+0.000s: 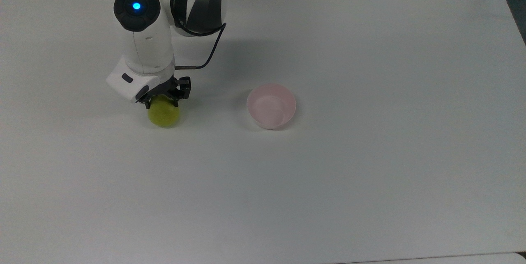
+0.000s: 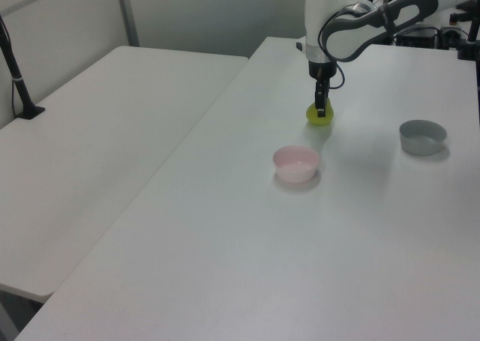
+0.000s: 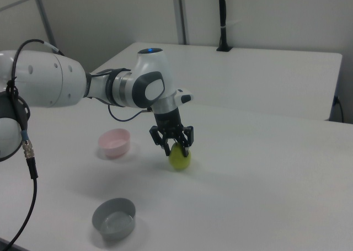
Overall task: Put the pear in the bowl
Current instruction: 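Close the gripper around the pear's body, then lift the held pear up off the table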
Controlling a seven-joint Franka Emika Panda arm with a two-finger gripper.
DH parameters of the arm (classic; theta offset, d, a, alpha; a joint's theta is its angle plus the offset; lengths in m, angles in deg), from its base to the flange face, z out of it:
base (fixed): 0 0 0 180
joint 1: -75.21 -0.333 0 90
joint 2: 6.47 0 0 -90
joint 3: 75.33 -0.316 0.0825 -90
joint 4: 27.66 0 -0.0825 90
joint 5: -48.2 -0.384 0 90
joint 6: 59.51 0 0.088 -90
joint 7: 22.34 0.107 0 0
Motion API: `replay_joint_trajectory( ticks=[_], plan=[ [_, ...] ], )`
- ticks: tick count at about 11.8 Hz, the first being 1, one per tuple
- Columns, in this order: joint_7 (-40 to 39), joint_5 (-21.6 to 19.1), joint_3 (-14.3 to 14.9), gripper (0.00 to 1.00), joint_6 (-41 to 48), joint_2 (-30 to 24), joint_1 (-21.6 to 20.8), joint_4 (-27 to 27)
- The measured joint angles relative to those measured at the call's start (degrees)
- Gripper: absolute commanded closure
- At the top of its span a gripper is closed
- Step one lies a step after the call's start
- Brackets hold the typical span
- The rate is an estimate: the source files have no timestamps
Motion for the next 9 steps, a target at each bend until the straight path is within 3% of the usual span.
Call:
replay_joint_trajectory(
  ticks=[7,9],
  plan=[
    [0.0,0.0,0.0,0.71,3.8,-2.3,0.0,1.2],
    [0.0,0.0,0.0,0.71,8.8,-3.7,0.0,4.0]
  ],
)
